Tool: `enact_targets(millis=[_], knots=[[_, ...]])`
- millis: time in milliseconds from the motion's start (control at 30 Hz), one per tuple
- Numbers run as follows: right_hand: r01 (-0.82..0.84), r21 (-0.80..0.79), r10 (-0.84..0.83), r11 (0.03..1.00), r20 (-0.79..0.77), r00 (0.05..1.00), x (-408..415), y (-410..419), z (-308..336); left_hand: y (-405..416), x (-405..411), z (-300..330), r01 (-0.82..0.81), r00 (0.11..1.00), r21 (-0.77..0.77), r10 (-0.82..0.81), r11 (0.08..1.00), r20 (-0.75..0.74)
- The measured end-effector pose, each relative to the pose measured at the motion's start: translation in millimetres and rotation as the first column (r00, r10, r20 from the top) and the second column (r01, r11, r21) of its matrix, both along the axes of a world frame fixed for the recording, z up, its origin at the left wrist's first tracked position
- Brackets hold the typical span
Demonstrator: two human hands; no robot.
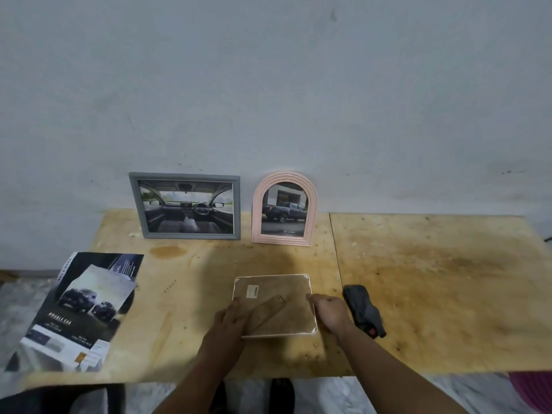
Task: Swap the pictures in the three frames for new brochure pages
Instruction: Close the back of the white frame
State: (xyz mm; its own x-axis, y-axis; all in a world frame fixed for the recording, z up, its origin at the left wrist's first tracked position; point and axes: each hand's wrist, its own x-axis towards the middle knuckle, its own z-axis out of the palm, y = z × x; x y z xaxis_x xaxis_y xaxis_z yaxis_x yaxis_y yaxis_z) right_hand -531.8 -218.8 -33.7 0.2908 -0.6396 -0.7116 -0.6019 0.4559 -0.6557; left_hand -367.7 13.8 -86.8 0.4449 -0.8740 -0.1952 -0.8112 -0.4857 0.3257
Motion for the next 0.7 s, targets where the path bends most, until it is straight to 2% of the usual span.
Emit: enact_targets(millis=[133,200,233,300,367,433,500,567,600,633,700], knots=[[0.066,0.054,-0.066,0.996,0.006,0.998,6,-17,15,-11,12,21,0.107,0.981,-0.079,-0.093,0.991,0.171],[0.085,0.092,-0.093,0.992,0.082,0.992,8,-30,25,-23,18,35,0.158,0.969,-0.117,-0.132,0.98,0.207],[0.102,0.108,-0.115,0.989,0.123,0.986,8,-37,31,-29,18,47,0.134,0.98,-0.164,-0.107,0.977,0.165],[0.158,0.09,-0.171,0.983,0.171,0.97,8,-50,42,-45,16,72,-0.059,0.996,-0.21,0.042,0.976,-0.085],[0.179,0.003,-0.177,0.984,0.174,0.969,2,-65,45,-62,12,89,-0.296,0.915,-0.202,0.216,0.934,-0.34],[0.092,-0.173,-0.086,0.981,0.042,0.995,-13,-78,36,-73,5,92,-0.546,0.738,-0.177,0.37,0.819,-0.564],[-0.075,-0.311,0.019,0.947,-0.178,0.984,-36,-87,20,-77,-3,86,-0.758,0.438,-0.031,0.474,0.652,-0.764],[-0.179,-0.375,0.02,0.91,-0.391,0.92,-59,-89,6,-73,-11,73,-0.838,0.15,0.161,0.505,0.521,-0.85],[-0.219,-0.376,0.014,0.9,-0.477,0.879,-69,-89,-2,-69,-15,64,-0.846,0.038,0.241,0.505,0.476,-0.862],[-0.263,-0.344,0.04,0.901,-0.539,0.841,-79,-89,-13,-65,-19,57,-0.845,-0.042,0.3,0.505,0.442,-0.862],[-0.336,-0.249,0.138,0.908,-0.58,0.803,-95,-87,-35,-59,-27,43,-0.827,-0.097,0.37,0.54,0.423,-0.836]])
